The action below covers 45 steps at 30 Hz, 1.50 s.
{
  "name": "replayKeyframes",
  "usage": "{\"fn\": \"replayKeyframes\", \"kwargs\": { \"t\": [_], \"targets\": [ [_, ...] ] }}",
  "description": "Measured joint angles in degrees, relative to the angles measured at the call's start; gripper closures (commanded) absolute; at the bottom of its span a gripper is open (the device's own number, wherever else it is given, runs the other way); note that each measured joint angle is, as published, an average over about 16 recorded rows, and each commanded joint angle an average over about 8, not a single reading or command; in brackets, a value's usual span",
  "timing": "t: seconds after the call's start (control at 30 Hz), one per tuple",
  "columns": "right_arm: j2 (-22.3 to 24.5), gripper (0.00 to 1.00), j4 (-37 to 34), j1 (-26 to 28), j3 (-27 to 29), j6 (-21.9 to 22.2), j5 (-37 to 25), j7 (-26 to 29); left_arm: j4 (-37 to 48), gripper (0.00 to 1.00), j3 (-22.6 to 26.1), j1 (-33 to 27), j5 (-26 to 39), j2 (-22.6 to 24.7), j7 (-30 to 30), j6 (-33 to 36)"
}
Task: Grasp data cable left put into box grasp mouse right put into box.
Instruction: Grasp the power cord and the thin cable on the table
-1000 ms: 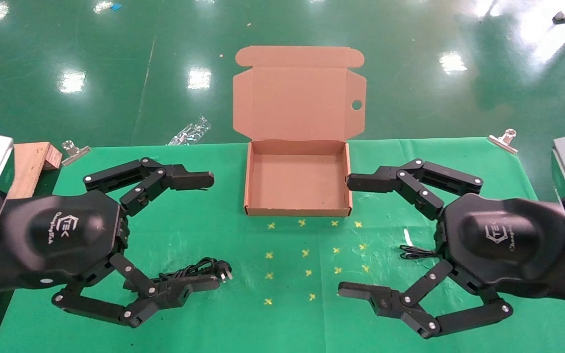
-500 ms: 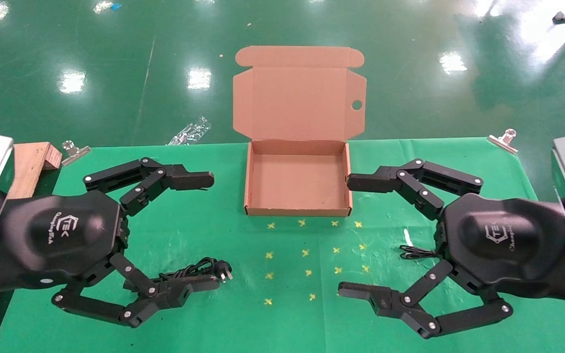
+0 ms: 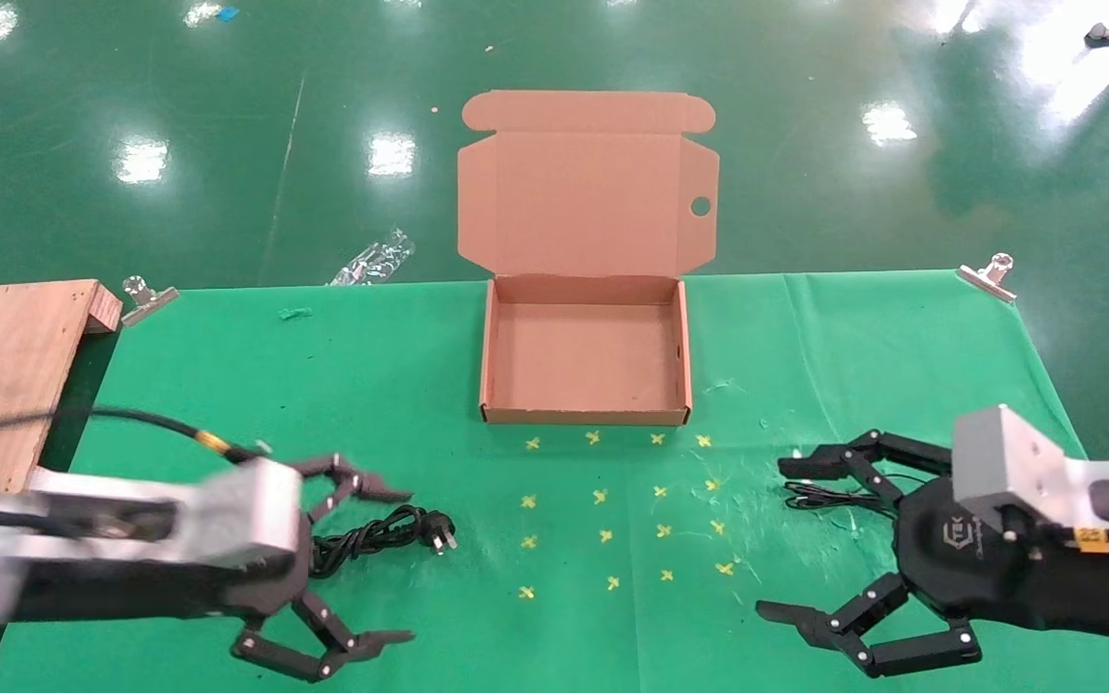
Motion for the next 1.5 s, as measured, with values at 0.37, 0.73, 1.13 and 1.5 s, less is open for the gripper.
{"fn": "replayKeyframes", "kwargs": {
  "t": [0.37,0.73,1.13,1.5],
  "targets": [
    [0.5,0.0,-0.1,-2.6,-0.4,2.5,-1.9,-0.6,1.3,0.0,7.2,-0.6,21.0,6.2,-7.4,-7.2],
    [0.3,0.0,-0.2,-3.8,-0.5,3.7,-2.4,-1.2,5.2,0.0,9.0,-2.5,29.8,10.1,-11.4,-11.1],
    [0.3,0.0,0.2,-1.6,-3.5,4.9,-12.0,1.0,7.6,0.0,10.2,-3.3,32.1,11.7,-11.5,-10.9],
    [-4.3,0.0,-6.8,4.5,-8.6,8.8,-29.8,1.7,7.7,0.0,10.5,-3.3,32.4,12.0,-11.7,-10.5]
  ]
}}
